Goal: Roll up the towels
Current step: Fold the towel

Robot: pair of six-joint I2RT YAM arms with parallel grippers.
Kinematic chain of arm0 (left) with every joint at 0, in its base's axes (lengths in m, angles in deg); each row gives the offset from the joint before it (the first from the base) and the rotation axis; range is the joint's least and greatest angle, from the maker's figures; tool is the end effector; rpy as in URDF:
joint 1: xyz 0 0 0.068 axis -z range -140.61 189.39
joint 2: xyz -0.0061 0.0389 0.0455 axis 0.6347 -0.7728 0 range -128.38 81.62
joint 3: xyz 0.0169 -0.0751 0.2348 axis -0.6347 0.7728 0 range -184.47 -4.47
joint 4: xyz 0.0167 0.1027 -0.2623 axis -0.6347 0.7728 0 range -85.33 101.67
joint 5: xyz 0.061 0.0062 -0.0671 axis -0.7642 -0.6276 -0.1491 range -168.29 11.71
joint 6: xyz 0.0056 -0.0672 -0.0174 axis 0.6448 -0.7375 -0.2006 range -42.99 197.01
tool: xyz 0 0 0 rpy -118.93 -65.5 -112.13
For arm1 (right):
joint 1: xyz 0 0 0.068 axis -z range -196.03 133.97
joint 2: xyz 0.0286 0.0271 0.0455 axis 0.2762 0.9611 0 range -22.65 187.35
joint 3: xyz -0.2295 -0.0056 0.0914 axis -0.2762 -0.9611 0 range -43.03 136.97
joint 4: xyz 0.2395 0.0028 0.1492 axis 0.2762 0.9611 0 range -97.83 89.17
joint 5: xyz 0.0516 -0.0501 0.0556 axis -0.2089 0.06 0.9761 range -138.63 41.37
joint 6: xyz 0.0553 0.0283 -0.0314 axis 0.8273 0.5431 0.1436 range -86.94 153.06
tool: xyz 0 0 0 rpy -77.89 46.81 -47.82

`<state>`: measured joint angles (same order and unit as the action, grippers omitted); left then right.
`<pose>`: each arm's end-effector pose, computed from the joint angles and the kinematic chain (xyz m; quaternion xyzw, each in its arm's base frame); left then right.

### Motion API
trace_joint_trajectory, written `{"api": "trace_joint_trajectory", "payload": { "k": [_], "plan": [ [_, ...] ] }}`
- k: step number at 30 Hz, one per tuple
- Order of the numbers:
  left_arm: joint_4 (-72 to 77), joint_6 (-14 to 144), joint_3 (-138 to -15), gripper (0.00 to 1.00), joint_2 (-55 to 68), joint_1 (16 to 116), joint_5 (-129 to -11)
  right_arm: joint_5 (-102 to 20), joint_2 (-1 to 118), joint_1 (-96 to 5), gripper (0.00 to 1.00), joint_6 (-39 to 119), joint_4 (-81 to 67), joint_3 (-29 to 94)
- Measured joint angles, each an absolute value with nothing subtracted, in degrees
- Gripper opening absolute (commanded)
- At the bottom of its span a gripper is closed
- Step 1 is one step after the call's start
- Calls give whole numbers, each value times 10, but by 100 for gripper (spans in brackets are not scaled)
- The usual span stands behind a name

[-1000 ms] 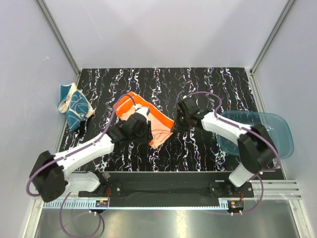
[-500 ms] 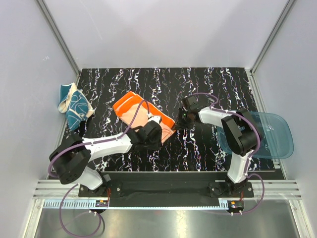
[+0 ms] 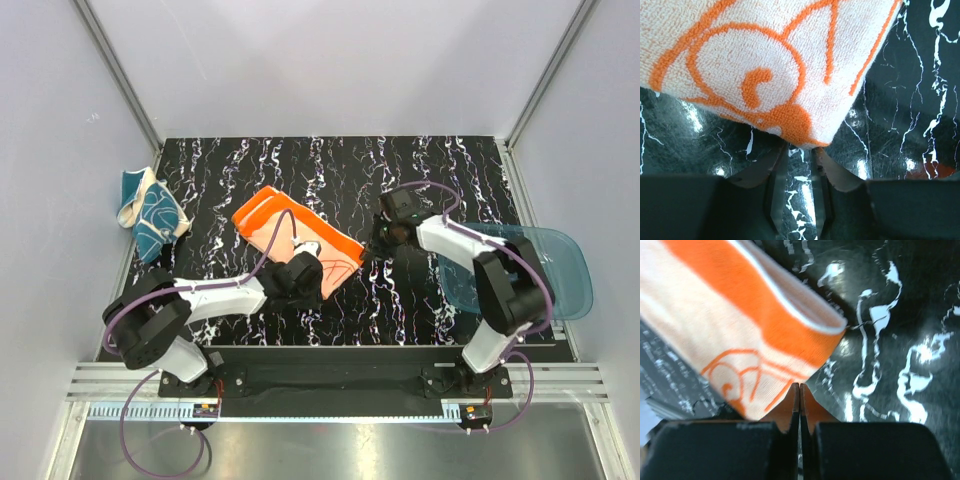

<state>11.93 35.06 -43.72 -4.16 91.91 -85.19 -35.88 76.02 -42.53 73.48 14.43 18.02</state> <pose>0.1920 -0.2392 0.0926 0.0688 0.9465 -0.1889 0.2526 0.3244 0.1758 0.1209 0.0877 0.9561 0.2319 0.1563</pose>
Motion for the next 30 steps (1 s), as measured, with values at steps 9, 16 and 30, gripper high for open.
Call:
{"api": "trace_joint_trajectory", "payload": {
  "k": [9, 16, 30],
  "plan": [
    [215, 355, -480, 12, 57, 932, -861, -311, 697, -425, 0, 723, 141, 224],
    [198, 366, -532, 4, 27, 933, -867, -245, 825, -425, 0, 726, 66, 246],
    [93, 347, -470, 1, -89, 933, -860, -226, 882, -379, 0, 725, 35, 204]
  ]
}}
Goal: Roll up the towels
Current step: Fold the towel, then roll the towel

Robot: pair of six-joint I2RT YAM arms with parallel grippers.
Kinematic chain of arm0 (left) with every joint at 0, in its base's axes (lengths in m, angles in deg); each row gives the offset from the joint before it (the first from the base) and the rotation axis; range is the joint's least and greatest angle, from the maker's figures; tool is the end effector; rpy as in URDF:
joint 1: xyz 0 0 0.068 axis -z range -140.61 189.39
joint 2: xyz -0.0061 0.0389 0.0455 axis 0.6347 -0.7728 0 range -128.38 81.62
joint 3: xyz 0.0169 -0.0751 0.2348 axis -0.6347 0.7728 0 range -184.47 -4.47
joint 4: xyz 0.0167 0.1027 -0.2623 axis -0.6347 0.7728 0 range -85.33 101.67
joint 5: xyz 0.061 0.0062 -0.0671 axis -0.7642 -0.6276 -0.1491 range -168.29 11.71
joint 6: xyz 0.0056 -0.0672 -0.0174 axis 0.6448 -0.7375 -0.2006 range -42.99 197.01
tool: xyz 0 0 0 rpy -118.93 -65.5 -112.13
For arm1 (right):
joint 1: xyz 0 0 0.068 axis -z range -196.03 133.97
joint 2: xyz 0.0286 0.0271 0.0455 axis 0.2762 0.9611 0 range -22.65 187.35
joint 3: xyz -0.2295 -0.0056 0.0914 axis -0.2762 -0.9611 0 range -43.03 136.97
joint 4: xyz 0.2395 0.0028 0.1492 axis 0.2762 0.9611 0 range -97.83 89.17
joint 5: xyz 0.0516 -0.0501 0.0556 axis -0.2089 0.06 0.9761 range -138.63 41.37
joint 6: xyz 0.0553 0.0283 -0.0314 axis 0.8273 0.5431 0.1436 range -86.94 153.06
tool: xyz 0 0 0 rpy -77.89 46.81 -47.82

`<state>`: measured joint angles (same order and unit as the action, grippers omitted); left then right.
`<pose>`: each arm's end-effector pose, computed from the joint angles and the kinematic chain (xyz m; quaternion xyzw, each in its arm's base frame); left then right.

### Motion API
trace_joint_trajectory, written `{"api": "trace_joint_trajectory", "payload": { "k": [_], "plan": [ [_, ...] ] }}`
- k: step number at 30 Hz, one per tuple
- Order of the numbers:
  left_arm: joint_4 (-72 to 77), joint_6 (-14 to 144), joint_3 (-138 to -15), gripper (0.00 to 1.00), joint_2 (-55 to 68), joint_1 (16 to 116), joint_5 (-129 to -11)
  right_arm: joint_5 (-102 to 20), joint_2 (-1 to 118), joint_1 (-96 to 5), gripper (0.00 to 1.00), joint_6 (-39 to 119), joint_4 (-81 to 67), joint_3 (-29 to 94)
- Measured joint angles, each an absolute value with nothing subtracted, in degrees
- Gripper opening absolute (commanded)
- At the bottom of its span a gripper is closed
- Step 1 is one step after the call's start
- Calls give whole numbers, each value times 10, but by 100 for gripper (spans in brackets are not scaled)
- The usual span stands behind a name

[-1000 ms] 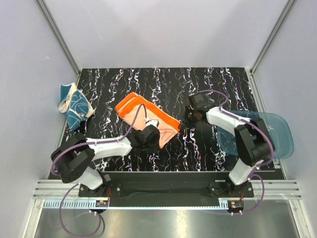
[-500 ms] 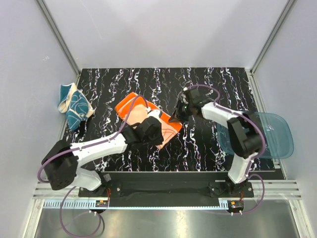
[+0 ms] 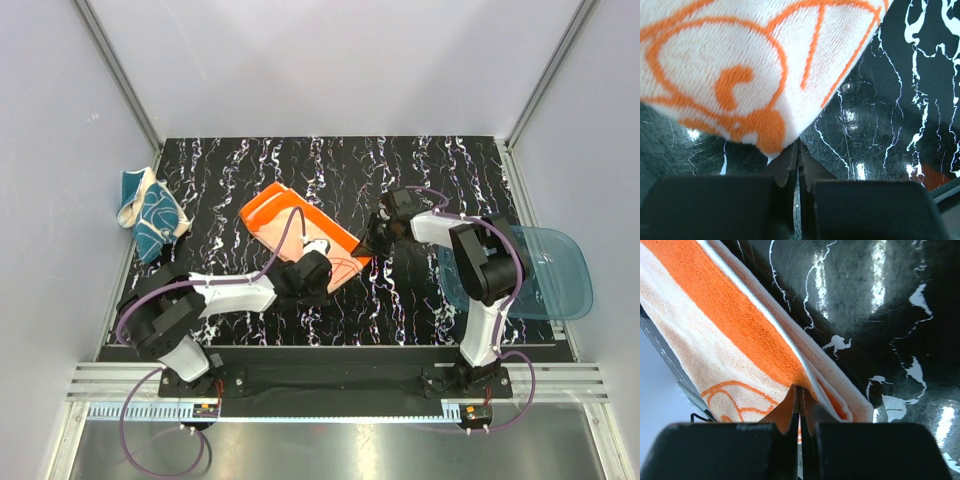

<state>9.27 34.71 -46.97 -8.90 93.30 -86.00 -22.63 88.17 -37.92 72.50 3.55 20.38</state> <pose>0.1972 -0.2576 0.0891 0.0742 0.9425 -0.1955 0.2609 0.3562 0.1700 0.0725 0.0834 0.9367 0.3201 0.1150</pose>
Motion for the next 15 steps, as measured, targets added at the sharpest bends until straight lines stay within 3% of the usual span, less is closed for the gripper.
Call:
{"api": "trace_joint_trajectory", "payload": {
  "k": [6, 9, 12, 14, 15],
  "plan": [
    [72, 338, -456, 1, -83, 933, -859, -219, 882, -374, 0, 725, 21, 194],
    [100, 337, -456, 10, -69, 937, -860, -218, 881, -374, 0, 721, 22, 195],
    [159, 345, -461, 33, -35, 953, -878, -228, 876, -374, 1, 709, 44, 202],
    [203, 357, -478, 48, -2, 965, -896, -246, 867, -374, 8, 698, 74, 212],
    [221, 363, -490, 49, 12, 969, -905, -256, 861, -374, 13, 692, 93, 218]
  ]
}}
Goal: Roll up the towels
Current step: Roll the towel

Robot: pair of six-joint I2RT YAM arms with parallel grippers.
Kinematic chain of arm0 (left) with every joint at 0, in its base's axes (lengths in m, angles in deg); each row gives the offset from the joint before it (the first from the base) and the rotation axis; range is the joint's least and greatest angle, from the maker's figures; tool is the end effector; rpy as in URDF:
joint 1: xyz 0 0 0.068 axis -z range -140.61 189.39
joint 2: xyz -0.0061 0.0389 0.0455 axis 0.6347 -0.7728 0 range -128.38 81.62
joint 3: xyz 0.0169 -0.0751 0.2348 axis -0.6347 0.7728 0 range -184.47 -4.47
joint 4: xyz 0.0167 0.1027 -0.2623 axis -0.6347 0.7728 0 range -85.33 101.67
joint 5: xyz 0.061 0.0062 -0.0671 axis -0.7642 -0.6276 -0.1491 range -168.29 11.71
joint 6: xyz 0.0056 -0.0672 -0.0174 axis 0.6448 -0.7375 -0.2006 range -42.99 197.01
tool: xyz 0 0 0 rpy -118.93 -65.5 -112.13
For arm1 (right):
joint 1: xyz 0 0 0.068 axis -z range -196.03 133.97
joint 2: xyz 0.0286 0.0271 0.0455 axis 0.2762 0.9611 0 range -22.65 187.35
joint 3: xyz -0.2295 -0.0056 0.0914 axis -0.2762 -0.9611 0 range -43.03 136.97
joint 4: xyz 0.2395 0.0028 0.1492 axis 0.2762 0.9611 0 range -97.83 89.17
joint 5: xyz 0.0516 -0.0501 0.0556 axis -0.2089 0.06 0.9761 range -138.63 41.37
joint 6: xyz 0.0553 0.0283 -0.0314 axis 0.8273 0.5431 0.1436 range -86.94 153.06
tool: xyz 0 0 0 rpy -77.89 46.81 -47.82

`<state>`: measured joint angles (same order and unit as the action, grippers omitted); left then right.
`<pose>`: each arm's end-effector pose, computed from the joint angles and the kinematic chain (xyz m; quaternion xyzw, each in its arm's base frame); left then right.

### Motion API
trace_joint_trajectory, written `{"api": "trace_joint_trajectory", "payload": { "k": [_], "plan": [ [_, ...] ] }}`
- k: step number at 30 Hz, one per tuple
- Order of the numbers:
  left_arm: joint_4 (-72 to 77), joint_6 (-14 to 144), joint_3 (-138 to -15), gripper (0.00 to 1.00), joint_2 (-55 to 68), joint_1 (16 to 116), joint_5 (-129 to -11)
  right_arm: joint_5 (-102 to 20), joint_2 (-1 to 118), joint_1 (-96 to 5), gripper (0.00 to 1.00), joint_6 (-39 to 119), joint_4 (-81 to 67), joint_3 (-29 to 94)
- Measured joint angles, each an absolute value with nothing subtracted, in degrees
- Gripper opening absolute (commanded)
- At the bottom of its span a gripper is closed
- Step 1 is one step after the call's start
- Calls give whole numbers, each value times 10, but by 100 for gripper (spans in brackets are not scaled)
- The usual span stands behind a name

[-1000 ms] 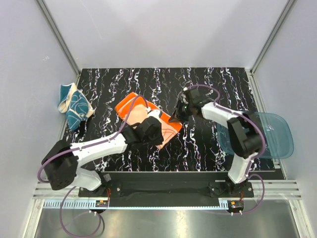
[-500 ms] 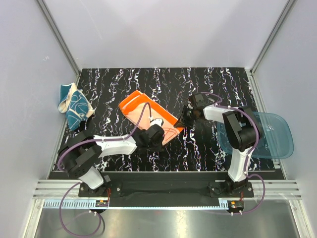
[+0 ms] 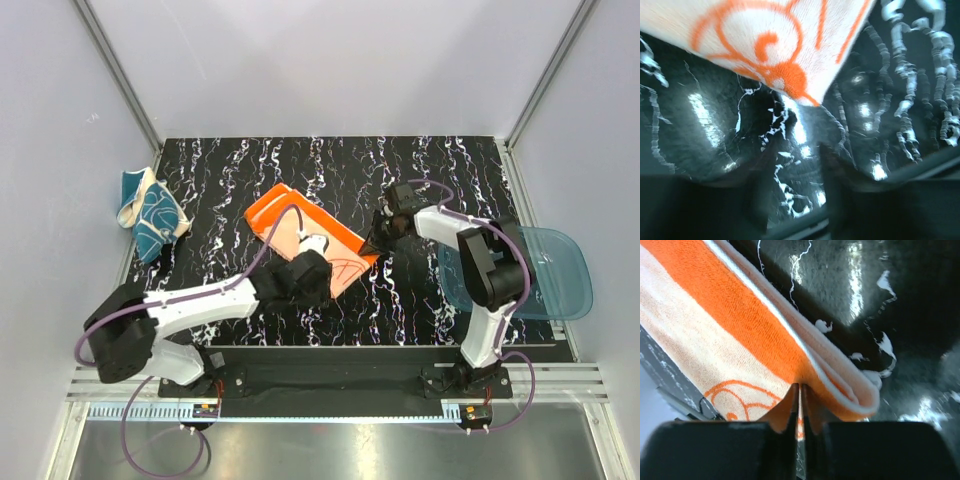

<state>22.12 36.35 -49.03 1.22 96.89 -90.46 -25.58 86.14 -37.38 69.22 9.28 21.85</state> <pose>0.1763 -0.2544 0.1361 0.1052 0.9385 -0.1707 0.2811 0.3565 0.1632 0.0859 0.0727 0.9472 0.2876 0.1219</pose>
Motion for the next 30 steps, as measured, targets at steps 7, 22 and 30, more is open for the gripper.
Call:
{"api": "trace_joint_trajectory", "payload": {
  "k": [7, 22, 30],
  "plan": [
    [260, 425, -550, 51, 67, 979, -966, -318, 757, -373, 46, 665, 194, 248],
    [178, 590, -561, 54, -61, 1040, -991, -432, 456, -372, 56, 709, 313, 128],
    [148, 612, -566, 63, -134, 1040, -992, -432, 435, -372, 55, 721, 330, 103]
  ]
}}
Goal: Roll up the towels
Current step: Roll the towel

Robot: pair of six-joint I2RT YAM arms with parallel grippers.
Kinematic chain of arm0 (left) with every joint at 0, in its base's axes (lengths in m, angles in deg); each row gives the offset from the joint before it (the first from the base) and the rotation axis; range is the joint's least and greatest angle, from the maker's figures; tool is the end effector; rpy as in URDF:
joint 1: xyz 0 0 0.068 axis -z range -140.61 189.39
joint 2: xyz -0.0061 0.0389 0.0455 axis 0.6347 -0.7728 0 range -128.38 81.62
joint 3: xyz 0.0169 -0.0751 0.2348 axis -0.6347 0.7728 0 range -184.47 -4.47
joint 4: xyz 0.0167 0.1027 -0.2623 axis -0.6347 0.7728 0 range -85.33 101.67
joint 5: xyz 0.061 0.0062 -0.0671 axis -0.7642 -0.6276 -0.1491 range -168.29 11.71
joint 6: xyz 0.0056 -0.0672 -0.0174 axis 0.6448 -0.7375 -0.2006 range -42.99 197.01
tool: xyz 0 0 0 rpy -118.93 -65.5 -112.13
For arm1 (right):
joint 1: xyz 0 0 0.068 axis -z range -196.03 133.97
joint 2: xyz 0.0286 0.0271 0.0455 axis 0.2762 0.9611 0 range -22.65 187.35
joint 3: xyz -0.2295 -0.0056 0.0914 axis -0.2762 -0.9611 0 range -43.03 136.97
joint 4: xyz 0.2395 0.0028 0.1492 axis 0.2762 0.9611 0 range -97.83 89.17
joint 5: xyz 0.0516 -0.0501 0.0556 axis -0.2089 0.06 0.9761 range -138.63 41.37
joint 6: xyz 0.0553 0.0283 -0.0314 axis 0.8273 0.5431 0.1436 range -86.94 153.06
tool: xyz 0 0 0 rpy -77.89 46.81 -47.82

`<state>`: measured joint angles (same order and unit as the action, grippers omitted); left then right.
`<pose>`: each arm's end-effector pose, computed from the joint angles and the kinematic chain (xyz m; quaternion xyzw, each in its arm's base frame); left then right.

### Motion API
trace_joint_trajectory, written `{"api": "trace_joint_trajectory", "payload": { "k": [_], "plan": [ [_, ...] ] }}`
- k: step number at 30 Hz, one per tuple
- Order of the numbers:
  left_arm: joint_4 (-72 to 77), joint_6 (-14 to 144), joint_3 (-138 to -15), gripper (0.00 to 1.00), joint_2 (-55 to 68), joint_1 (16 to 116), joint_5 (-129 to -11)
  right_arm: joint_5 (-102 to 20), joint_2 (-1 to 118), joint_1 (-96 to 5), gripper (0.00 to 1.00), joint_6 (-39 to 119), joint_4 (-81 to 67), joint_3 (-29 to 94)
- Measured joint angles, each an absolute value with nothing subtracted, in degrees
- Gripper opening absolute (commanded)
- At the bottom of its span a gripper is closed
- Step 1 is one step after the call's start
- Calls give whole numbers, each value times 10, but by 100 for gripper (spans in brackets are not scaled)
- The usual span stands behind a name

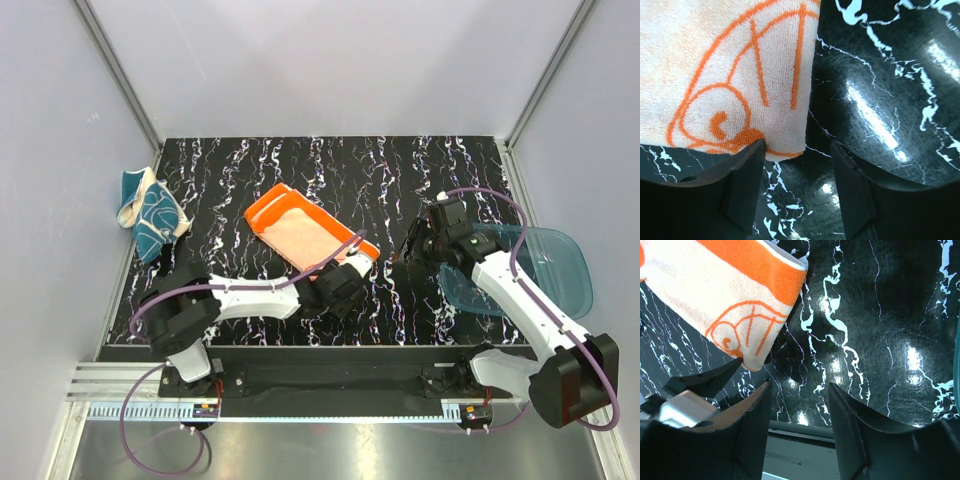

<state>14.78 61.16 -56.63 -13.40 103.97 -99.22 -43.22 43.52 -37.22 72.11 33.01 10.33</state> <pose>0.1701 -0.3107 0.1110 0.3322 0.8732 -0.0701 0.3496 0.2545 0.1045 0.2249 0.1328 0.9398 0.1952 0.2470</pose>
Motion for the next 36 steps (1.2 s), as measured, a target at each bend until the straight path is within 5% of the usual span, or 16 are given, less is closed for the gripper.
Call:
{"api": "trace_joint_trajectory", "payload": {
  "k": [9, 20, 23, 36],
  "plan": [
    [135, 611, -574, 63, -170, 1039, -999, -431, 441, -372, 53, 721, 329, 103],
    [103, 615, -579, 13, -180, 1003, -960, -429, 447, -372, 52, 721, 327, 103],
    [92, 618, -579, 6, -182, 992, -937, -426, 447, -372, 51, 720, 327, 102],
    [83, 491, -570, 0, -152, 921, -700, -355, 449, -372, 50, 725, 279, 79]
  ]
}}
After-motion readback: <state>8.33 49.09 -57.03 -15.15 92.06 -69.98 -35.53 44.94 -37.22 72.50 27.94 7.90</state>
